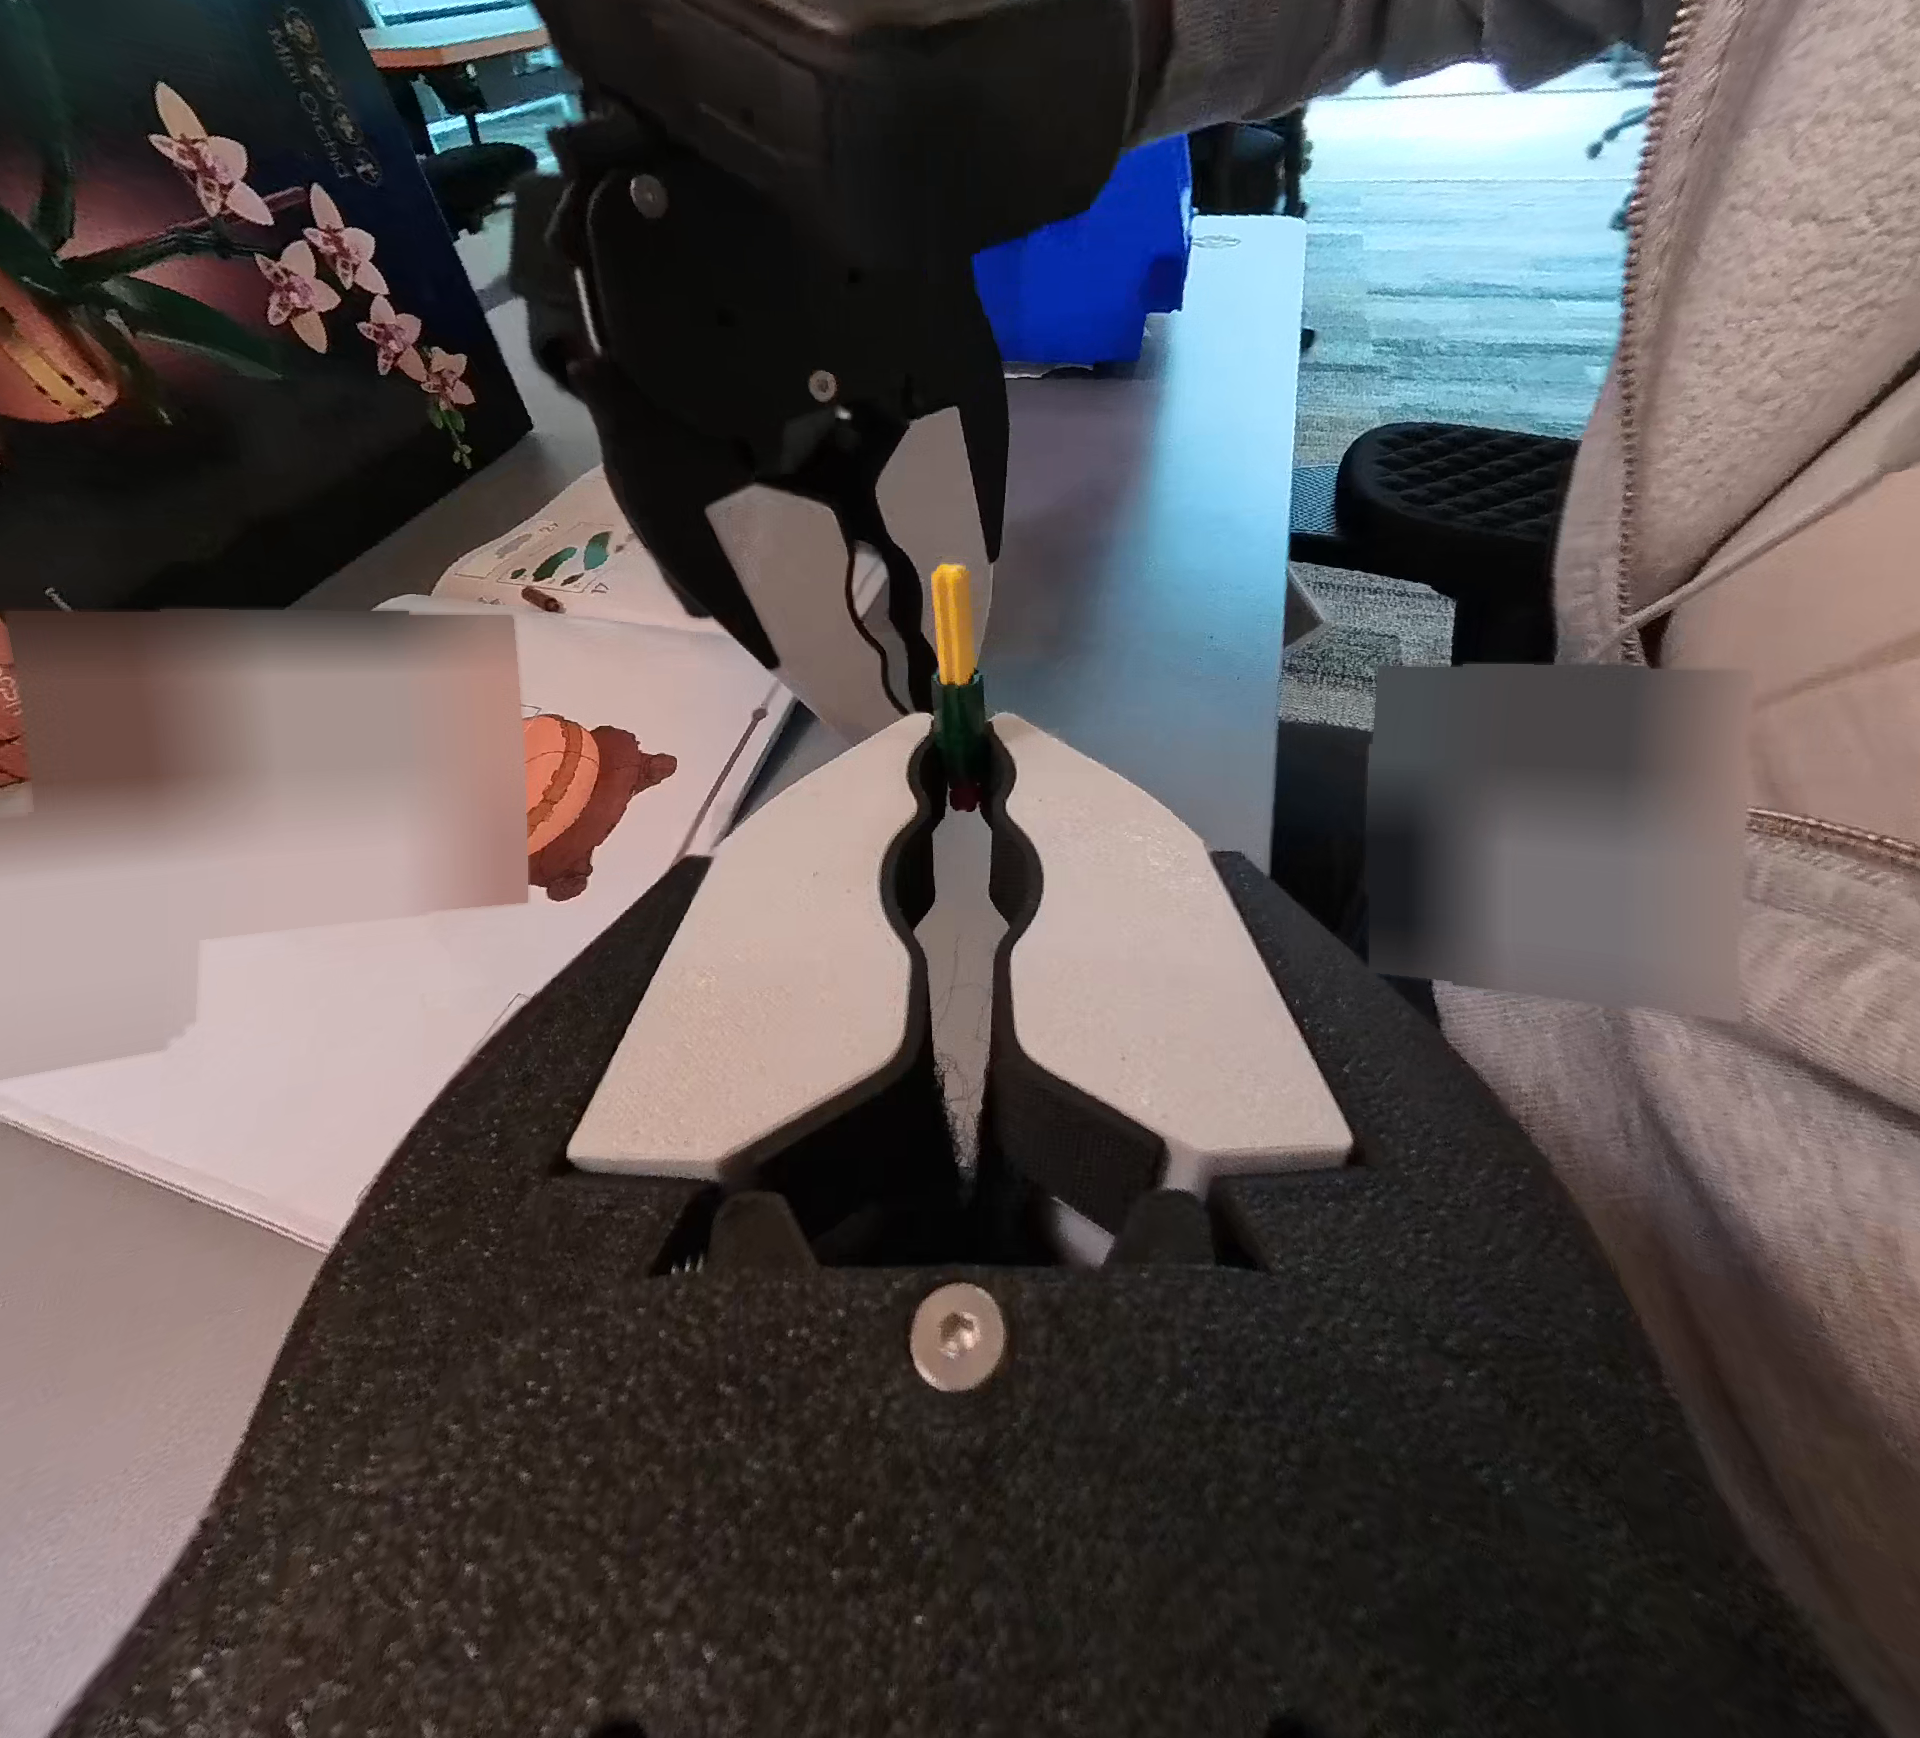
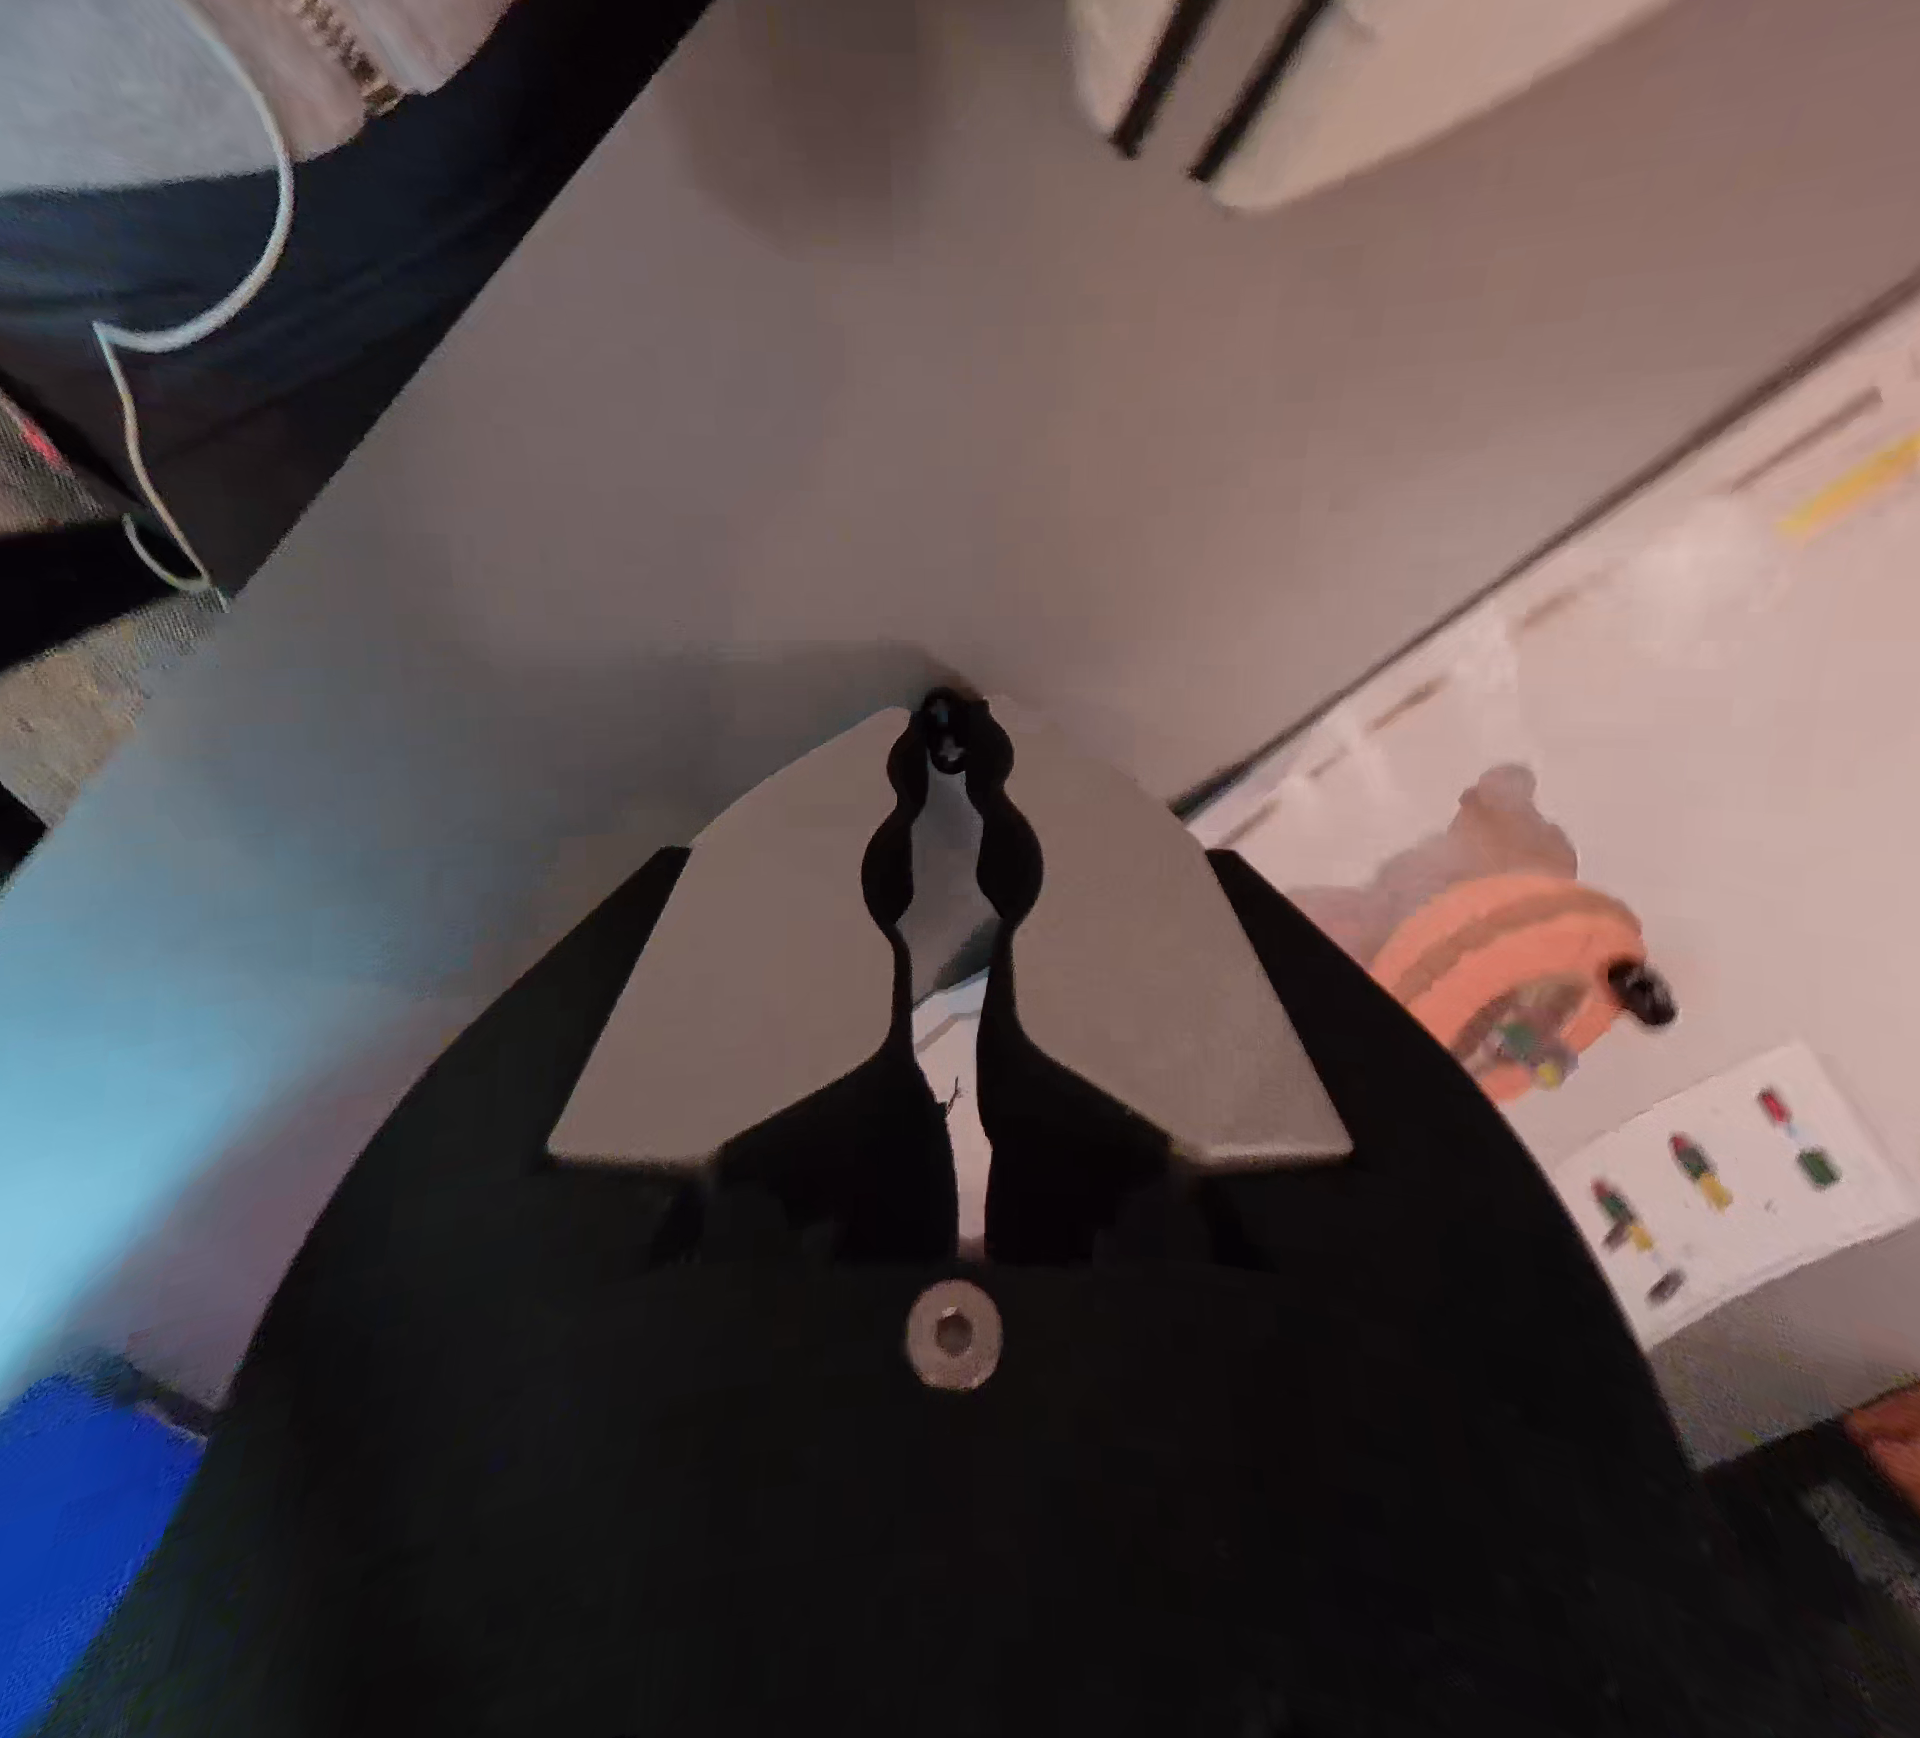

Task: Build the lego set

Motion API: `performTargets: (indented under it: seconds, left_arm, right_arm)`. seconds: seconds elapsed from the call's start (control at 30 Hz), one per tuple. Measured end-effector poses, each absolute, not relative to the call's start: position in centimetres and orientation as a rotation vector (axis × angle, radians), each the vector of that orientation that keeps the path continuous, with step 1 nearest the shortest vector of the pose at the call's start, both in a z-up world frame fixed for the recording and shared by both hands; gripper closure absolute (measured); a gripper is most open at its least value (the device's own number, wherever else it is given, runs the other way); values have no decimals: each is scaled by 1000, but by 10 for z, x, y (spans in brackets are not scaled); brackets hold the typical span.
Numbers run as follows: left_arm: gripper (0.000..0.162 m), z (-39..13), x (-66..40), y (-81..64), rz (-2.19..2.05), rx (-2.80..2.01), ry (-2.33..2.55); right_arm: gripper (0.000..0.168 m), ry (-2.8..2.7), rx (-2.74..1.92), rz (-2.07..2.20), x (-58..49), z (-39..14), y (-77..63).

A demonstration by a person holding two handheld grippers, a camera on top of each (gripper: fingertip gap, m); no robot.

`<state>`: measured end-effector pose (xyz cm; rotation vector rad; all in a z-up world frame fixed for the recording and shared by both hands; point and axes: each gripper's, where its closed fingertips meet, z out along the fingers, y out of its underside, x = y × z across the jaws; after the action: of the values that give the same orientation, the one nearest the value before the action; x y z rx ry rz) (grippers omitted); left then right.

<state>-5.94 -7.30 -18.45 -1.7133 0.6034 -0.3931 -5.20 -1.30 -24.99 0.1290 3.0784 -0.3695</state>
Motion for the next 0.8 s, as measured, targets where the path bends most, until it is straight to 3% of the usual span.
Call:
performTargets:
  seconds: [0.3, 0.8]
  left_arm:
    - [158, -189, -65, -67, -350, -1764, 550]
    - [158, -186, -66, -68, -345, -1745, 545]
  right_arm:
    - [161, 3032, 652, -806, -80, -133, -65]
    - [162, 3159, 559, -588, -88, -145, -77]
